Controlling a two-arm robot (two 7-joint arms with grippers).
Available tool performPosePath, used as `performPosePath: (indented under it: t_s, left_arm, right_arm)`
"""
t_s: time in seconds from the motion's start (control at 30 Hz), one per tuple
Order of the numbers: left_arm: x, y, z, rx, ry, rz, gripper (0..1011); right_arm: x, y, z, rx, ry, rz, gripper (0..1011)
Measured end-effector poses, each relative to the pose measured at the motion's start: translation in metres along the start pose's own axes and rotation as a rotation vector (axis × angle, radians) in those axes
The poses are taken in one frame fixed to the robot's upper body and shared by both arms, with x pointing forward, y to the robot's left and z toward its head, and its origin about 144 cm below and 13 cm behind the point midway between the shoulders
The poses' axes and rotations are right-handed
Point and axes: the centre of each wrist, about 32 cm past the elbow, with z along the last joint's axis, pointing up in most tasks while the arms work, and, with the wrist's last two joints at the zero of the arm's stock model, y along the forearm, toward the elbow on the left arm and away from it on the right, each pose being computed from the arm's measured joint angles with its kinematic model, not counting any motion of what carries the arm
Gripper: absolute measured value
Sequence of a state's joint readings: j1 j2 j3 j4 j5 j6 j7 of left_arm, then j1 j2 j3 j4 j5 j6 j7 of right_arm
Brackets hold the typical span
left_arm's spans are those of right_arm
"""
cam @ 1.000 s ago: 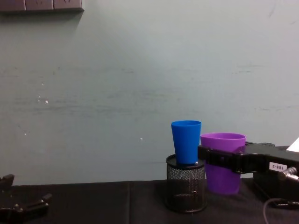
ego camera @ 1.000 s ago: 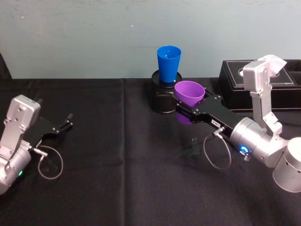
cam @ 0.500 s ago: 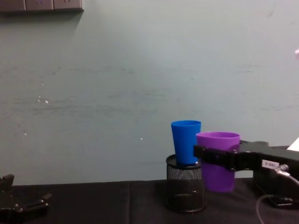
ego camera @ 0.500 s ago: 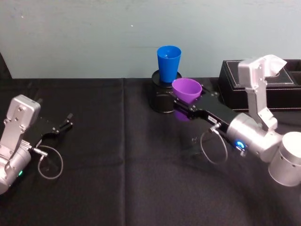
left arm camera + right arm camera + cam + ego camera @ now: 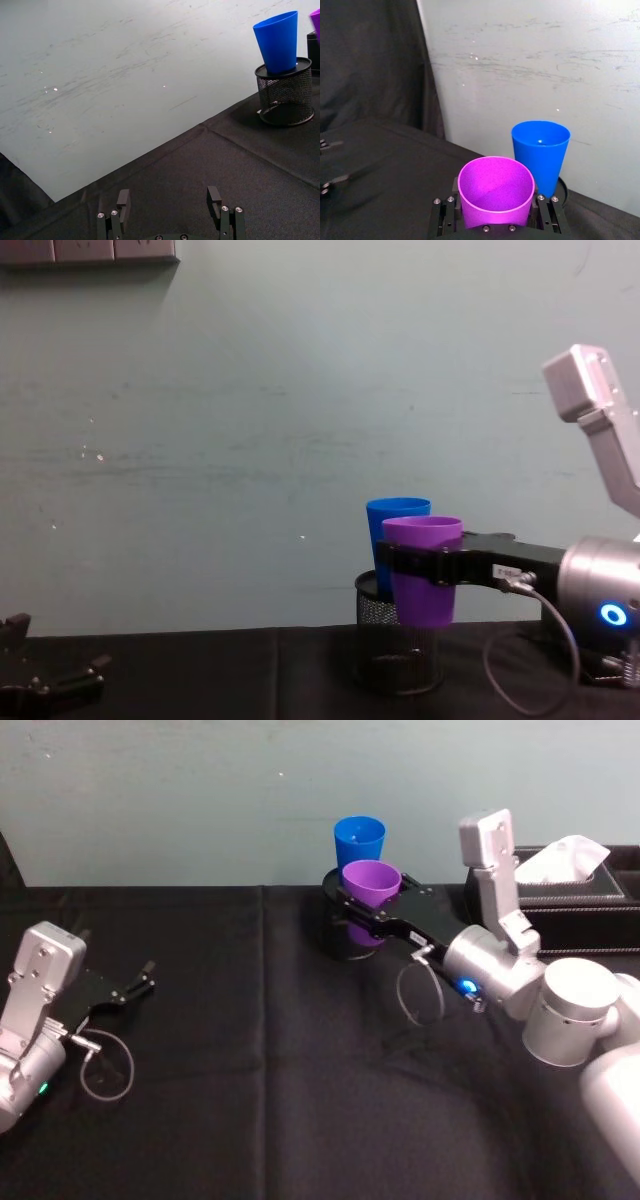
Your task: Pick up one cup with a gripper and tap it against the other cup.
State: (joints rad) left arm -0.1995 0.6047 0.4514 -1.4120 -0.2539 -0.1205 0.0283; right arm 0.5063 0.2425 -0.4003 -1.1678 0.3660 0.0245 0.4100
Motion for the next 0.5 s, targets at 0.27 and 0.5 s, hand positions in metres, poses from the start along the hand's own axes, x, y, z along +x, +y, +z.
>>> performPosePath:
  t_s: [0.27,0.5]
  left_arm:
    - [0.0,0.0,0.0,0.0,0.0,0.0,1000]
    - [0.0,0.0,0.0,0.0,0.0,0.0,1000]
  right_arm:
    - [0.002,0.025,-0.001,-0.003,0.021,-0.039,733]
    - [0.004,0.032,-0.005,-0.009,0.043,-0.07,733]
